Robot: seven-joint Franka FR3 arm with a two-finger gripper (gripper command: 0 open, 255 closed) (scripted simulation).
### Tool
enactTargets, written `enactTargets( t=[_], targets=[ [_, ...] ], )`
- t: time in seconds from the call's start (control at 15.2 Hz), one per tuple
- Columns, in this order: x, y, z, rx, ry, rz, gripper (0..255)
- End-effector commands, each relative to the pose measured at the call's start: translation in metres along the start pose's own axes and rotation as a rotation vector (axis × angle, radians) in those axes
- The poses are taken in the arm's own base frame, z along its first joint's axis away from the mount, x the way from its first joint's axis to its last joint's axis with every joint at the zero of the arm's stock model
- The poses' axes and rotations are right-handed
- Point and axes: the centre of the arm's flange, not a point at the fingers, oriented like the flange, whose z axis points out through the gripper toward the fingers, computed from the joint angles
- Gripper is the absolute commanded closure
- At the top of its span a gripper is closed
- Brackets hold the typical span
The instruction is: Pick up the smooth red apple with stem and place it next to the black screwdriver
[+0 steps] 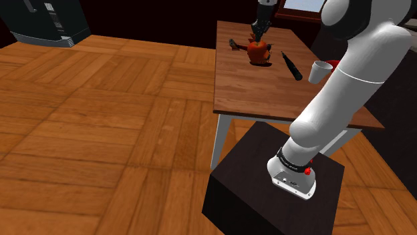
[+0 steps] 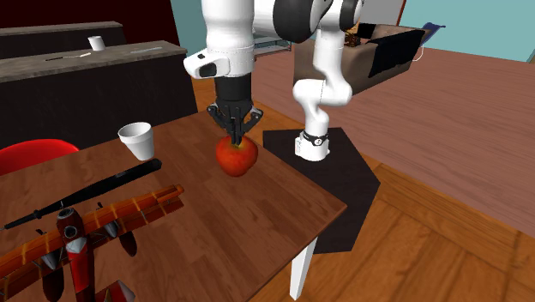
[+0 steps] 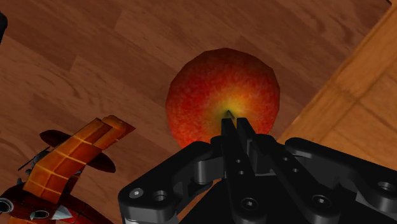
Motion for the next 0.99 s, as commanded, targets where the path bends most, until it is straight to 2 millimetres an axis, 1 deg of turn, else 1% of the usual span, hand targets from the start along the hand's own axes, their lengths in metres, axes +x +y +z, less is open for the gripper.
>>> enactTargets(
  t=[0.0, 0.92],
  targets=[
    [0.0, 0.027, 0.003, 0.0, 0.001, -0.002, 255],
    [0.007, 0.207, 0.042, 0.0, 0.001, -0.002, 255]
  ],
)
